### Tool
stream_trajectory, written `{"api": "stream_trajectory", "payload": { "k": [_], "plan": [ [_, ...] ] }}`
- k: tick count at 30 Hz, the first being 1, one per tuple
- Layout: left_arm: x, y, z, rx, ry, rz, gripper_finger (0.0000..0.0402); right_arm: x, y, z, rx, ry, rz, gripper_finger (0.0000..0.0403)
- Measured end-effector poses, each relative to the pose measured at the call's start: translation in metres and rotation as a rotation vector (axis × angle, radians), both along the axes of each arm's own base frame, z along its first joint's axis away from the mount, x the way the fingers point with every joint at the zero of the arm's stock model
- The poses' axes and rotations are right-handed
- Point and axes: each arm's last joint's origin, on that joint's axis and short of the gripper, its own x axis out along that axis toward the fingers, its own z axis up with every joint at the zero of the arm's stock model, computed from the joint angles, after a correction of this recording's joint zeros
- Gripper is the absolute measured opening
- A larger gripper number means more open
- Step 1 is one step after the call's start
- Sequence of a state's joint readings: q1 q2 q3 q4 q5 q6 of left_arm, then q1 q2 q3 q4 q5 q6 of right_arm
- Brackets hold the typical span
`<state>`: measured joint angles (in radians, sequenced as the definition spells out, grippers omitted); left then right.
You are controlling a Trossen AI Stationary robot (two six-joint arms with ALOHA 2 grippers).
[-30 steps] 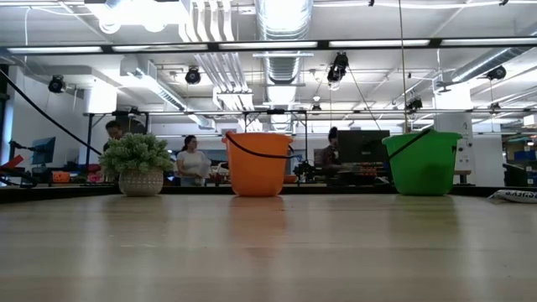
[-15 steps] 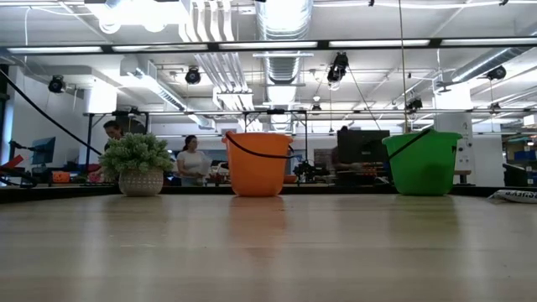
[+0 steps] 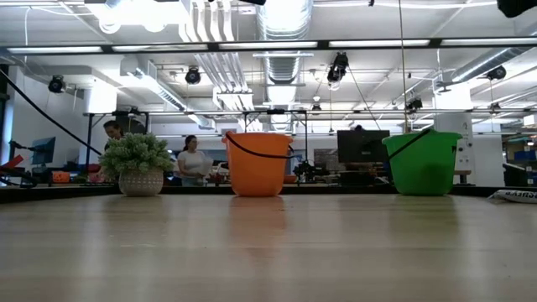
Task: Organize candy in baskets
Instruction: Put the white chocolate bar into the orange bucket
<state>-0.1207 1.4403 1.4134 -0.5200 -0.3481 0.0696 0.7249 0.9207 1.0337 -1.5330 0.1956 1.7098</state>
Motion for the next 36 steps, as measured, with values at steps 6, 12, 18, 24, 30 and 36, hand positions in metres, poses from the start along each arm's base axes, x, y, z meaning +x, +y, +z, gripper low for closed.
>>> {"api": "stream_trajectory", "payload": {
  "k": [6,12,18,24,30,36],
  "plan": [
    [0.000,0.000,0.000,0.000,-0.001,0.000,0.0162,-0.003,-0.020,0.002,-0.064,-0.089,-0.031,0.0077],
    [0.000,0.000,0.000,-0.001,-0.002,0.001,0.0162,-0.006,-0.041,0.004,-0.133,-0.140,-0.060,0.0079],
    [0.000,0.000,0.000,-0.015,-0.008,0.009,0.0162,-0.007,-0.060,0.007,-0.201,-0.134,-0.010,0.0071],
    [0.000,0.000,0.000,-0.026,-0.011,0.015,0.0162,-0.002,-0.072,0.007,-0.260,-0.101,0.009,0.0068],
    [0.000,0.000,0.001,-0.048,-0.020,0.028,0.0162,-0.001,-0.081,-0.005,-0.264,-0.021,-0.009,0.0068],
    [0.000,0.000,0.000,-0.060,-0.023,0.034,0.0162,0.007,-0.087,-0.027,-0.218,0.025,0.015,0.0068]
  ]
}}
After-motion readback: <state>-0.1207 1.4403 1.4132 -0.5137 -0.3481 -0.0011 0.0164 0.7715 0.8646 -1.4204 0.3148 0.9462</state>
